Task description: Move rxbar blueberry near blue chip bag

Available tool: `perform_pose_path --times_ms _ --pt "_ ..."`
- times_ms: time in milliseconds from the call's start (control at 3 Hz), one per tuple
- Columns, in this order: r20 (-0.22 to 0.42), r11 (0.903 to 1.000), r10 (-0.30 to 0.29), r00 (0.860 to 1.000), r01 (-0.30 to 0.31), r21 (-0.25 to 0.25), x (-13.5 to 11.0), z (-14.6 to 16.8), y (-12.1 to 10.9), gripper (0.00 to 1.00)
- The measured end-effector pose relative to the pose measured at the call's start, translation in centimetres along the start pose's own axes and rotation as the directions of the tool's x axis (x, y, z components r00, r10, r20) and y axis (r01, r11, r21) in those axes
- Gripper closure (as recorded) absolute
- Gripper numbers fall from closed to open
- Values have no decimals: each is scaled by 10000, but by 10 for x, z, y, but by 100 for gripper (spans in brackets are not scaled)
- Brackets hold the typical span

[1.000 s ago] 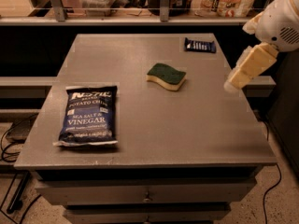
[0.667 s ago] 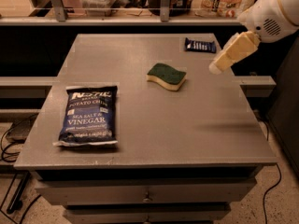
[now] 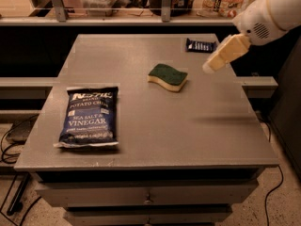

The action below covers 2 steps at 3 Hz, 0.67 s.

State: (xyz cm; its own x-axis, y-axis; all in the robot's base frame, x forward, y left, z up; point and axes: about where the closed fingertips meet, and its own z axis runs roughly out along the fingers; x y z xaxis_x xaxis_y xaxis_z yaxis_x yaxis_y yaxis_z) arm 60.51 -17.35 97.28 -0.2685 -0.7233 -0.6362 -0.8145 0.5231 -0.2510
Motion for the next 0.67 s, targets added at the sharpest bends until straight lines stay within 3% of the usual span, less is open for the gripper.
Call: perform_pose_path --times_ms 667 --pt "1364 9896 1420 9804 -1440 49 -8 70 -55 0"
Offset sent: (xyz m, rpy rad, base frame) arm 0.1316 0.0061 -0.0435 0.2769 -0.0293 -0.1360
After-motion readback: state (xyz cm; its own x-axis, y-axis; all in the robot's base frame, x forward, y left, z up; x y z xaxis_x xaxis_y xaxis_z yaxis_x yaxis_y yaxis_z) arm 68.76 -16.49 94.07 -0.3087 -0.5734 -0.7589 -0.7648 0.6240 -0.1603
